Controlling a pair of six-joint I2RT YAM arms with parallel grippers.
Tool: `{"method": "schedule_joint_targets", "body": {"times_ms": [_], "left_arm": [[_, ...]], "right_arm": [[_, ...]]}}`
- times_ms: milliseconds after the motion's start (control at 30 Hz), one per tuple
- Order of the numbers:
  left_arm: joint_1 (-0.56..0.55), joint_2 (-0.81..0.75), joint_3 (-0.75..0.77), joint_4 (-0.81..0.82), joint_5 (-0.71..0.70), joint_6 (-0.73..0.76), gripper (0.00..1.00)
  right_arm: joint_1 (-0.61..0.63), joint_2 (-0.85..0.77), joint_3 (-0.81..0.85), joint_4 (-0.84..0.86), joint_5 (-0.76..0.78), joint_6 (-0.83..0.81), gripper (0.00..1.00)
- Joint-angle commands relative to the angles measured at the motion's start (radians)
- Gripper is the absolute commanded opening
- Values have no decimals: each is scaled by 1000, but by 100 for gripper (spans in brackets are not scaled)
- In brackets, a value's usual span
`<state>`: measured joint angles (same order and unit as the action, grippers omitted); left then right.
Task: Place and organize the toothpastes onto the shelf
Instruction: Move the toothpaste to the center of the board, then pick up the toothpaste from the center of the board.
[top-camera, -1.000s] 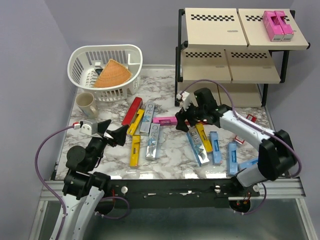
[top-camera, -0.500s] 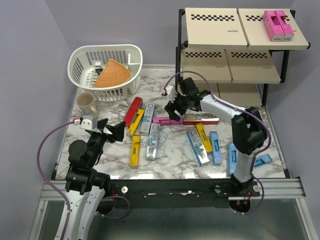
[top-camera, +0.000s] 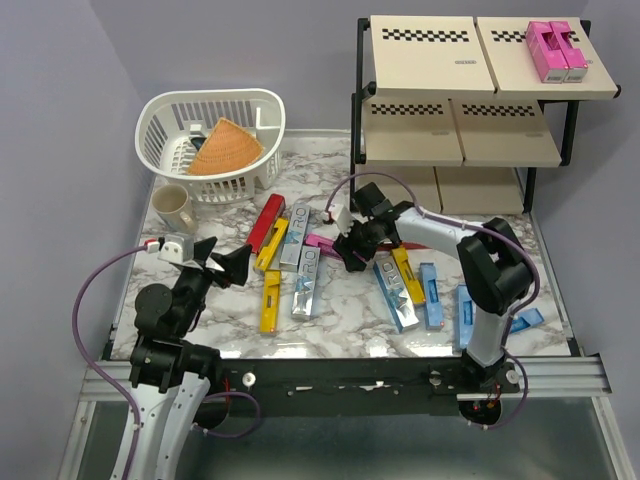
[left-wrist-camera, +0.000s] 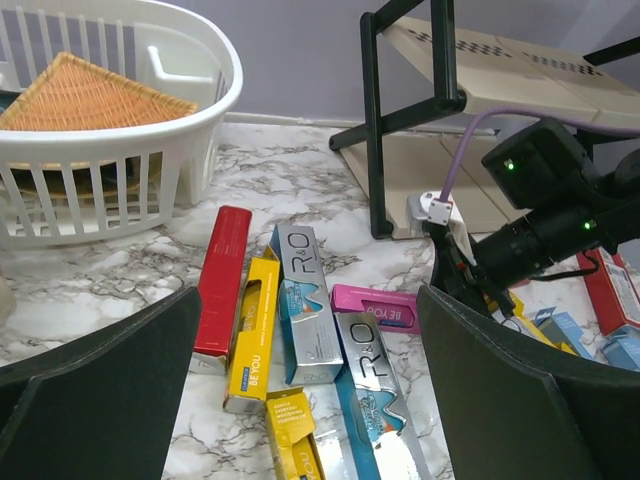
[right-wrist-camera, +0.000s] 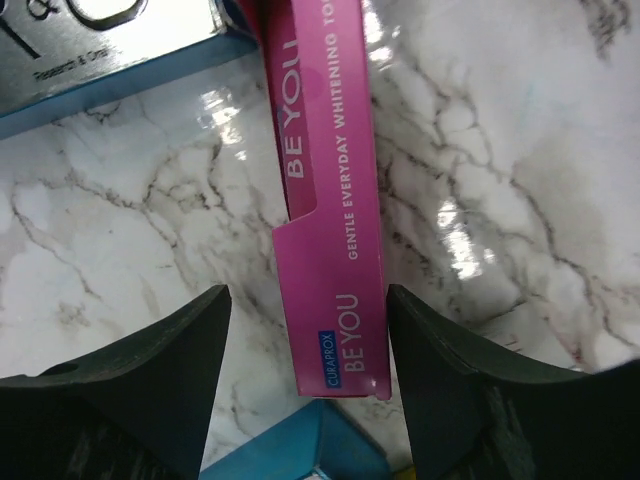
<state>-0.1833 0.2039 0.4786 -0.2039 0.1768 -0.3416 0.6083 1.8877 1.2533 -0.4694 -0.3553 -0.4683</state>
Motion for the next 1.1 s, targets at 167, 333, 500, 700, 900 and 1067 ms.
{"method": "schedule_joint_targets", "body": {"times_ms": [167,333,500,700,900,1067], "left_arm": [[-22,-32,11,17,30,1,99],[-25,-29,12,18,30,0,99],[-24,-21,14,14,26,1,99],[-21,-12,14,12,30,1,99],[-21,5,14,8,33,3,99],[-22,-4,14,9,30,3,99]], "right_arm": [[102,-160,-202,95,148,187,63],[145,-213,-279,143,280,260,63],[183,-210,-272,152,323,306,64],[189,-202,-281,245,260,364,64],[192,-180,-305,310,312,402,59],[194,-220,-350,353,337,419,51]]}}
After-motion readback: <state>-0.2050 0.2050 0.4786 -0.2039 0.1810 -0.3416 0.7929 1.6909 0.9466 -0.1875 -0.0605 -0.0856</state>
